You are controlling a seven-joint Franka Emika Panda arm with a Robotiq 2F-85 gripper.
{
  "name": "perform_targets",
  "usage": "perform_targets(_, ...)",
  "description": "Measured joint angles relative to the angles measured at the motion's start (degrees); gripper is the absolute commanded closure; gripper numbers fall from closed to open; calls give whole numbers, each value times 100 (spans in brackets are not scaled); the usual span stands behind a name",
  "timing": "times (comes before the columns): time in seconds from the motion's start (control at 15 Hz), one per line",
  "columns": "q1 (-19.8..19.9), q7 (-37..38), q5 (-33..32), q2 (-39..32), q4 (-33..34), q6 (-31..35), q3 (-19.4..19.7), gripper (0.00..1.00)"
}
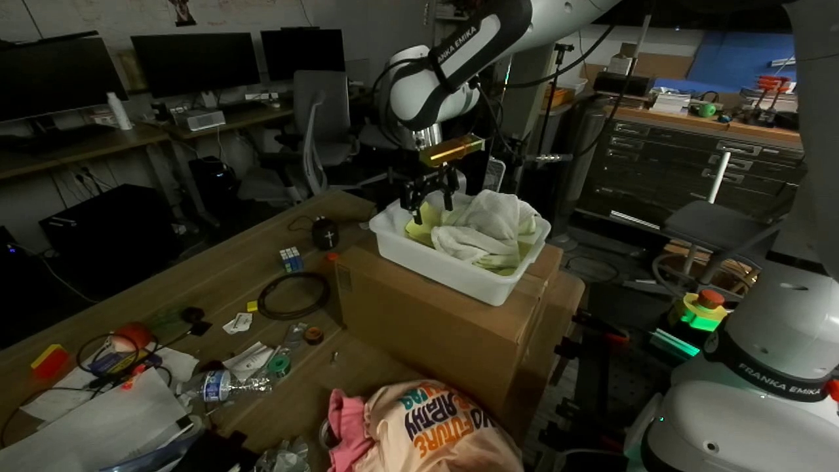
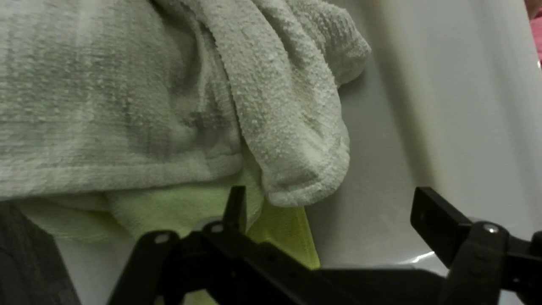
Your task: Take the clothing out of the white storage bin and put them on the table
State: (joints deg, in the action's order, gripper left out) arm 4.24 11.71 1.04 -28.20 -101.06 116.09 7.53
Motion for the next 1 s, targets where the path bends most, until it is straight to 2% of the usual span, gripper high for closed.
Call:
perform_targets(0.53,70,-1082,-15,203,-21,-873,-103,0)
perform_targets(1.0,231,-1426,-16,97,-220,-985,-105,0)
